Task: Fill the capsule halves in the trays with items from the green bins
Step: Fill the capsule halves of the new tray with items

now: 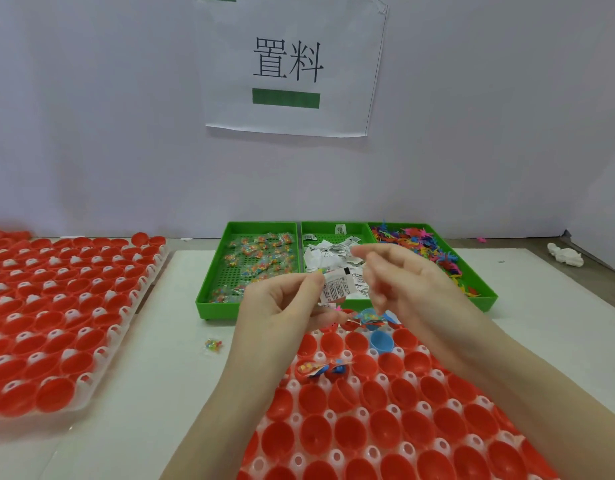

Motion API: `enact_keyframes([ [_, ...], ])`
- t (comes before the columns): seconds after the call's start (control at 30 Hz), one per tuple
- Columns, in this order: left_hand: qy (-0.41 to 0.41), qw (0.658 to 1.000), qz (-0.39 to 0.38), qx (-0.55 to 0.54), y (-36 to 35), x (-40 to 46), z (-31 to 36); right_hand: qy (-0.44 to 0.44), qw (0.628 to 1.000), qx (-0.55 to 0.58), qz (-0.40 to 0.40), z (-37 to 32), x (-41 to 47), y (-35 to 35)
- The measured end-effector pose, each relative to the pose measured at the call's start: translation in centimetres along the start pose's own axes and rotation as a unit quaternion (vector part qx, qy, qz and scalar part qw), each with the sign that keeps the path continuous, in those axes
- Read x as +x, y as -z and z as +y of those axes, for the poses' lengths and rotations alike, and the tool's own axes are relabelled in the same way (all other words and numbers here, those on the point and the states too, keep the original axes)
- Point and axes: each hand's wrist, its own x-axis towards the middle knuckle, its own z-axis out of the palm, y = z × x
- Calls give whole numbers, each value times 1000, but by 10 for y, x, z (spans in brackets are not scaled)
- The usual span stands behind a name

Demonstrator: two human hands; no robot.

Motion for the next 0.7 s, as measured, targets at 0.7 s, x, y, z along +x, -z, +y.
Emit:
enact_keyframes([
  [0.7,53,987,-59,-142,-5,-9,11,139,990,-10,24,-1,-18,-13],
])
